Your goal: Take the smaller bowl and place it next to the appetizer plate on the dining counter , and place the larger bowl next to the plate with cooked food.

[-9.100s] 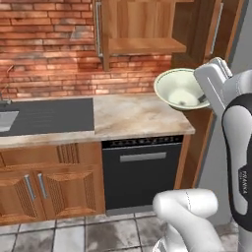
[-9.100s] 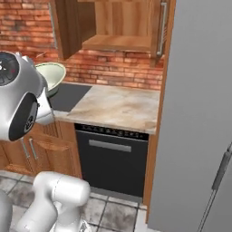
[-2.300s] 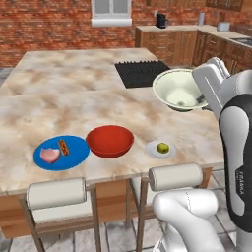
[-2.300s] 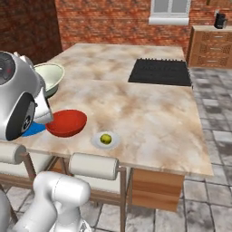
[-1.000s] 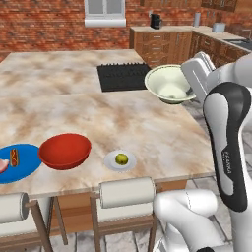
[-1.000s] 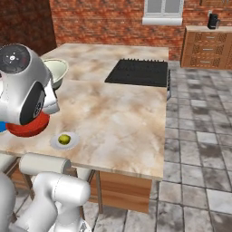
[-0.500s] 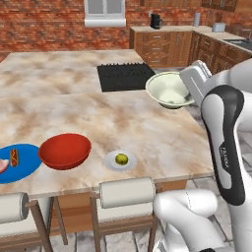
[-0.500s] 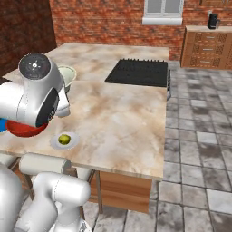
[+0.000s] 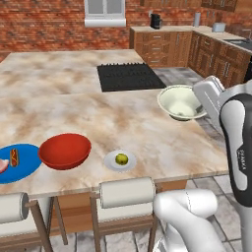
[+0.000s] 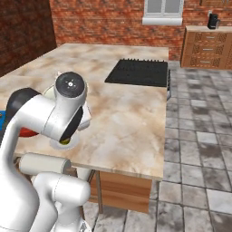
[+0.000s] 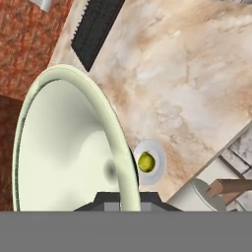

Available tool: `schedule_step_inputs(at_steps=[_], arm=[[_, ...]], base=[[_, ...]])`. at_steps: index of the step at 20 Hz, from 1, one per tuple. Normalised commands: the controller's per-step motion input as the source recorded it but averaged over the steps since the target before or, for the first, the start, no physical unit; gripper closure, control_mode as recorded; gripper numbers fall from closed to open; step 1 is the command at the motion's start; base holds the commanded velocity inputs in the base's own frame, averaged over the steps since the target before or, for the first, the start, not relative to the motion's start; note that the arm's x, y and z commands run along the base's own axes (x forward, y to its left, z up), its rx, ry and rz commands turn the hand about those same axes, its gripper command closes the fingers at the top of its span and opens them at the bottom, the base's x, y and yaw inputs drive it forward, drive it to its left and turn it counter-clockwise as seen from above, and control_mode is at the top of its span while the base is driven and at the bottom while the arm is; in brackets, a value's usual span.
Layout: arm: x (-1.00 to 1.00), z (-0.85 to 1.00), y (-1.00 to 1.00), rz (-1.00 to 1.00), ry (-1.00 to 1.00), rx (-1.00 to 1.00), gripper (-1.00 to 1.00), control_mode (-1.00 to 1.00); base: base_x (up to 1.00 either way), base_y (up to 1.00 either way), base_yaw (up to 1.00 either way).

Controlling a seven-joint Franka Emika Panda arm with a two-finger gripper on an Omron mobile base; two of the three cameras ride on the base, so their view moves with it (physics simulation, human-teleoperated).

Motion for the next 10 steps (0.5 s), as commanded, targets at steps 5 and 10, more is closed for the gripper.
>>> schedule_step_inputs(at_steps=[5,10], arm=[[0.0,-0.4,0.0,0.07,0.15,0.02,1.0,-1.0],[0.0,-0.27,0.0,0.02,0.19,0.01,1.0,-1.0]], base=[[0.0,0.0,0.0],[0.0,0.0,0.0]])
